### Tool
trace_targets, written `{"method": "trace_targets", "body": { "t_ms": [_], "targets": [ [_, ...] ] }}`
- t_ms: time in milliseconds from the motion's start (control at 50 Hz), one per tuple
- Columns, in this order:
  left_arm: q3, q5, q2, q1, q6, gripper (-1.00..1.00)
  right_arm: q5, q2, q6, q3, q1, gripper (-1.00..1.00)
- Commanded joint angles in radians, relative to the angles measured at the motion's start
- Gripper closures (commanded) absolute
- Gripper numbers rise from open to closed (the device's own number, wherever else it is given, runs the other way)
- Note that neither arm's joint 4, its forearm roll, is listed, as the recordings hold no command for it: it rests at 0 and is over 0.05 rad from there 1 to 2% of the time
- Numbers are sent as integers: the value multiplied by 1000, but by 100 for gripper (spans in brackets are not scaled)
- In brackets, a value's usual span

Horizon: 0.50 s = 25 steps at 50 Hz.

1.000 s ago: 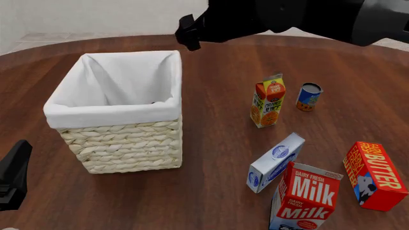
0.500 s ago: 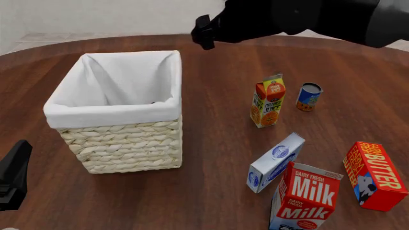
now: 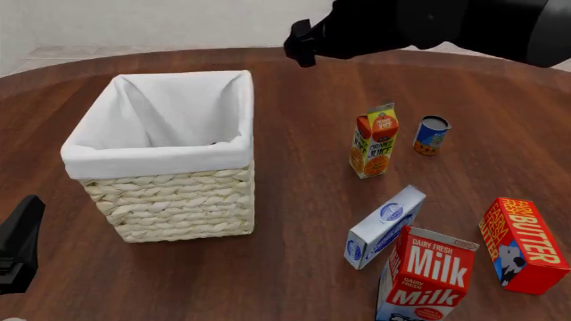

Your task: Pick up the alphabet soup and the tomato sauce, and put them in the basket.

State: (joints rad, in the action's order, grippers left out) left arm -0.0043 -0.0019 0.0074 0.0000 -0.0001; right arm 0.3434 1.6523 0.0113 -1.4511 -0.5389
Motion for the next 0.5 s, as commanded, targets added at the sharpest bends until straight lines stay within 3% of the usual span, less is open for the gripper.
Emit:
{"method": "trace_targets", "body": {
  "t_ms": [20, 500],
  "targets": [
    [0, 0, 0, 0, 0, -100, -9, -9, -2, 17, 23, -100],
    [0, 0, 0, 0, 0, -100, -35, -24, -5, 54, 88, -100]
  ]
}}
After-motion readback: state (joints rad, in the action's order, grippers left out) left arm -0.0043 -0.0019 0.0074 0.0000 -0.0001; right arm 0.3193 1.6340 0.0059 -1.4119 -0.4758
